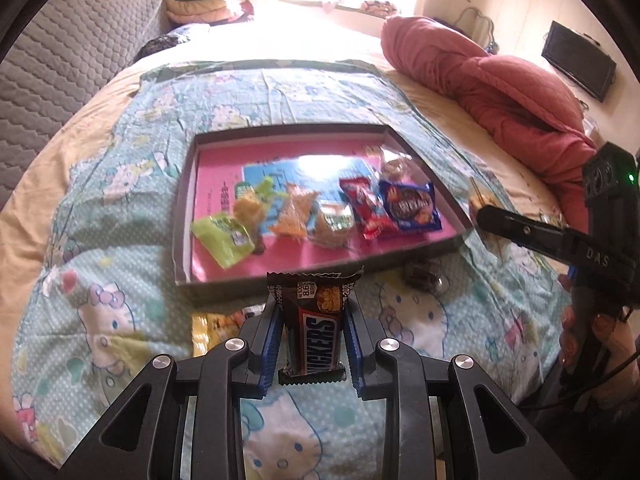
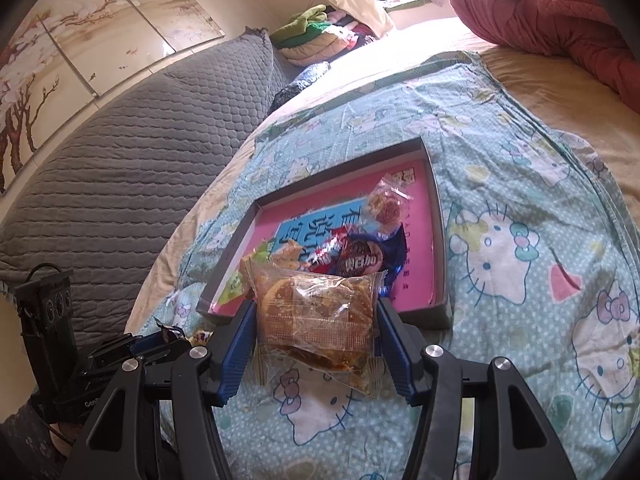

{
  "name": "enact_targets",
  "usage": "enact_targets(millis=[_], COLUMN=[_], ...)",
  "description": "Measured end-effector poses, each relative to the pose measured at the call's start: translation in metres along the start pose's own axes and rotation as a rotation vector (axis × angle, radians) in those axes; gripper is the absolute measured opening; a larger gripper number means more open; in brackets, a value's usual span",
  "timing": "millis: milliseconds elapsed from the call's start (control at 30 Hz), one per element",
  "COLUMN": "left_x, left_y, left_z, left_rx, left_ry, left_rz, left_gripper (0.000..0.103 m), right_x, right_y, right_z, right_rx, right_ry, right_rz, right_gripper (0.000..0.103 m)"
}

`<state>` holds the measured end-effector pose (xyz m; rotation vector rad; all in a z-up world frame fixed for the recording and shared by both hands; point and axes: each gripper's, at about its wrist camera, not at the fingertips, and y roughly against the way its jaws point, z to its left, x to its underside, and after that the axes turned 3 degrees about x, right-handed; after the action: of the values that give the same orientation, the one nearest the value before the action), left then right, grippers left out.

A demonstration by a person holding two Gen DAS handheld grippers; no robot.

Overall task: Organize snacks
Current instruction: 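Carry the Snickers bar into the box with the left tool while the right carries the bread bag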

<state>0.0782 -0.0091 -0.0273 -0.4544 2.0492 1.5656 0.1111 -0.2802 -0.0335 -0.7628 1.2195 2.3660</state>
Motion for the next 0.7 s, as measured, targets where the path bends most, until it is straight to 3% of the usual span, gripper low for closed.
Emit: enact_targets(millis=[267,700], left_x=[-0.034,-0.058], left_y=[-0.015,-0.065], left_z=[0.007,0.012], left_rx=[-0.023,-0.112], left_ry=[0.019,0.016], left_rz=[-0.049,-0.040], left_gripper=[0.029,0.029], right_x=[-0.017,-0.029], right_y=[-0.005,-0.031], right_z=[-0.003,-0.006], right_rx=[0.032,0.099], right_ry=[0.010,0.056], right_rz=[-0.049,-0.035], right_gripper=[0.059,0.059])
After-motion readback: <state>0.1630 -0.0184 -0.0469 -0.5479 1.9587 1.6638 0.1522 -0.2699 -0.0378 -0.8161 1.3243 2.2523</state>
